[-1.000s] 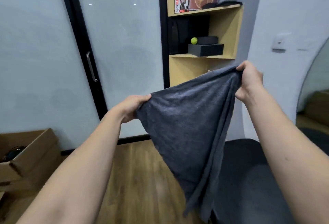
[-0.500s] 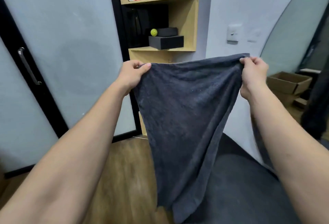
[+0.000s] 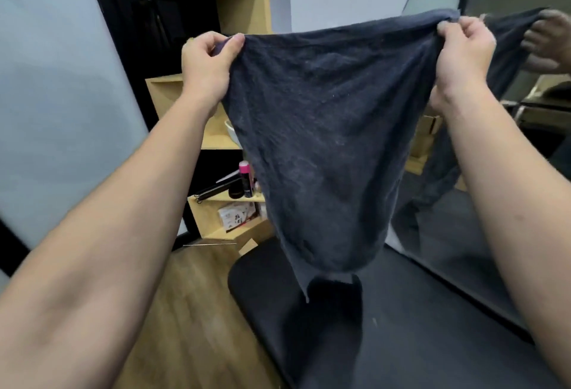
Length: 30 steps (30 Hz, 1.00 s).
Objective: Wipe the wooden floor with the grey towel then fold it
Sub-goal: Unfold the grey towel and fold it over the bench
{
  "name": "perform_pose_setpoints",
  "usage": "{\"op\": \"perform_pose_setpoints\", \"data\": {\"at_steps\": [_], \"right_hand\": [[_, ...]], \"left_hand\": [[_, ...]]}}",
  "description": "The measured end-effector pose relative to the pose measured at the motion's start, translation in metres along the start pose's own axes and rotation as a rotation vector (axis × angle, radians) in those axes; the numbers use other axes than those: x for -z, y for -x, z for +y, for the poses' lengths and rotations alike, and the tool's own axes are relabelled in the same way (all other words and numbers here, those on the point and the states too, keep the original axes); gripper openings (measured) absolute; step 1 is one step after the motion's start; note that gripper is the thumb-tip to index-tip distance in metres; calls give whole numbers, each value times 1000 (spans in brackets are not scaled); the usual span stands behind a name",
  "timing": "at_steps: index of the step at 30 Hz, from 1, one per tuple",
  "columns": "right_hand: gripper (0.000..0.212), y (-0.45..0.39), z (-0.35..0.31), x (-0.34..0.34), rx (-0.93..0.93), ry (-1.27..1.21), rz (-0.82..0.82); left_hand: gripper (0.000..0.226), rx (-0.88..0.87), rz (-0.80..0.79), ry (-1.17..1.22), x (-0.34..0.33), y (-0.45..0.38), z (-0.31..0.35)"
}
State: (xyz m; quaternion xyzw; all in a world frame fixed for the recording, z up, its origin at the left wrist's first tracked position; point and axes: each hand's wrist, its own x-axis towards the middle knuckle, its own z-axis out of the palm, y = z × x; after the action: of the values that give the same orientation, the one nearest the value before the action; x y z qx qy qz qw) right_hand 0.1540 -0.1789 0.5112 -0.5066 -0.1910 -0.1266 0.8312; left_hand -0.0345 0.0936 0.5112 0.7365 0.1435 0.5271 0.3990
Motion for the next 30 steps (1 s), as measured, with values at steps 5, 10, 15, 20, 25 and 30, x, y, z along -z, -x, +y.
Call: {"op": "perform_pose_setpoints", "data": {"at_steps": [5, 10, 15, 20, 25, 30], "right_hand": [[26, 44, -3, 51, -15, 211, 71], [16, 112, 8, 109, -122, 449, 79], [7, 164, 10, 142, -218, 612, 77], [7, 207, 26, 166, -369, 707, 17], [15, 255, 70, 204, -540, 800, -82], [23, 288, 120, 240, -705, 890, -155]], "left_hand": [[34, 124, -413, 55, 20, 42, -16], [31, 281, -812, 42, 48, 96, -38], [32, 451, -1139, 44, 66, 134, -52], [21, 678, -1400, -35, 76, 171, -84], [28, 788, -1529, -189, 75, 230, -138], [32, 823, -1573, -347, 64, 284, -185]]}}
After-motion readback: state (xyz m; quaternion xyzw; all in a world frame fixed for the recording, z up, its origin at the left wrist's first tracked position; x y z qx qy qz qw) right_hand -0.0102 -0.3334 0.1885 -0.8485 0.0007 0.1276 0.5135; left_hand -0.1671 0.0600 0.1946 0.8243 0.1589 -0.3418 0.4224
